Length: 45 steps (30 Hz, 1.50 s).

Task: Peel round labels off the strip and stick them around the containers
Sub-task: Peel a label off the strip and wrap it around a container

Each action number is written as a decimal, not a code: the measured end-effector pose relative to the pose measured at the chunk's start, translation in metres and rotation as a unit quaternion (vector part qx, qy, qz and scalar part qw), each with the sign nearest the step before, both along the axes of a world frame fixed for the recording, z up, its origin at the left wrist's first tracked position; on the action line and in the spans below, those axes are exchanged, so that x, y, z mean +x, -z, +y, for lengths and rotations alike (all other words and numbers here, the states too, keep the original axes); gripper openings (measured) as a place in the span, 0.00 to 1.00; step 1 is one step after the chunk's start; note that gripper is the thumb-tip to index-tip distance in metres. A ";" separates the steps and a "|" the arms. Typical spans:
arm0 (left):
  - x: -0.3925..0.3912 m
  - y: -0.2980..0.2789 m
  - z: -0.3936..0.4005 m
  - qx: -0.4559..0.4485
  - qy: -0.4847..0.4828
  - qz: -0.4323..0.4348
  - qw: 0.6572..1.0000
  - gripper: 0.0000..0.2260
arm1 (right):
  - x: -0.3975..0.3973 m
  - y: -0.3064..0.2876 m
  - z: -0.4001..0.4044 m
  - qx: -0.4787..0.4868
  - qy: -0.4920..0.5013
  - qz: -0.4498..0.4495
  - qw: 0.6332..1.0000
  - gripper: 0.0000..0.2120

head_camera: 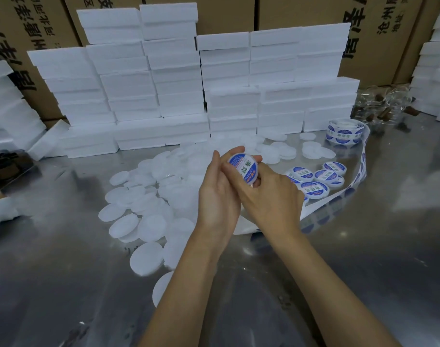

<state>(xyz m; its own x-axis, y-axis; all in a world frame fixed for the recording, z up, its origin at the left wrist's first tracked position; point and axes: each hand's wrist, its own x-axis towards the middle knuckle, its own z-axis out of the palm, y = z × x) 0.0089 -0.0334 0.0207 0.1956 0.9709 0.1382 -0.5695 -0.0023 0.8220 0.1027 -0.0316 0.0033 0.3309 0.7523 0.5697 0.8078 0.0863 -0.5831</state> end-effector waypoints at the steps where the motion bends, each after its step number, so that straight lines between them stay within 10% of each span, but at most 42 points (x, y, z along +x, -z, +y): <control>1: 0.001 -0.001 -0.001 0.007 0.001 0.005 1.000 0.24 | 0.000 -0.001 0.000 0.002 0.003 0.007 1.000 0.33; 14: 0.004 -0.003 0.000 0.030 -0.020 0.051 0.998 0.18 | 0.003 0.004 0.006 0.018 -0.022 0.076 0.997 0.34; 22: -0.008 0.005 0.006 0.144 -0.115 0.308 0.933 0.10 | 0.010 0.000 0.009 -0.018 -0.142 0.322 0.936 0.32; 32: -0.006 0.008 0.005 0.074 -0.207 0.238 0.946 0.13 | 0.036 -0.009 0.002 -0.175 -0.344 0.287 0.877 0.22; 36: -0.009 0.009 0.007 0.041 -0.242 0.224 0.943 0.12 | 0.063 -0.016 0.011 -0.083 -0.201 0.342 0.914 0.22; 39: -0.018 0.010 0.012 -0.002 -0.270 0.200 0.942 0.11 | 0.102 -0.003 0.020 -0.058 0.008 0.142 0.988 0.24; 45: -0.030 0.010 0.016 -0.038 -0.308 0.181 0.933 0.11 | 0.136 0.026 0.031 -0.182 0.203 -0.034 0.961 0.26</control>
<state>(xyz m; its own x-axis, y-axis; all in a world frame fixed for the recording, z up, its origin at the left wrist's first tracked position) -0.0209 -0.0179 0.0103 -0.3827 0.9187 0.0976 -0.1648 -0.1718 0.9713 0.2385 -0.0008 -0.0222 0.6116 0.7218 0.3240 0.7685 -0.4446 -0.4602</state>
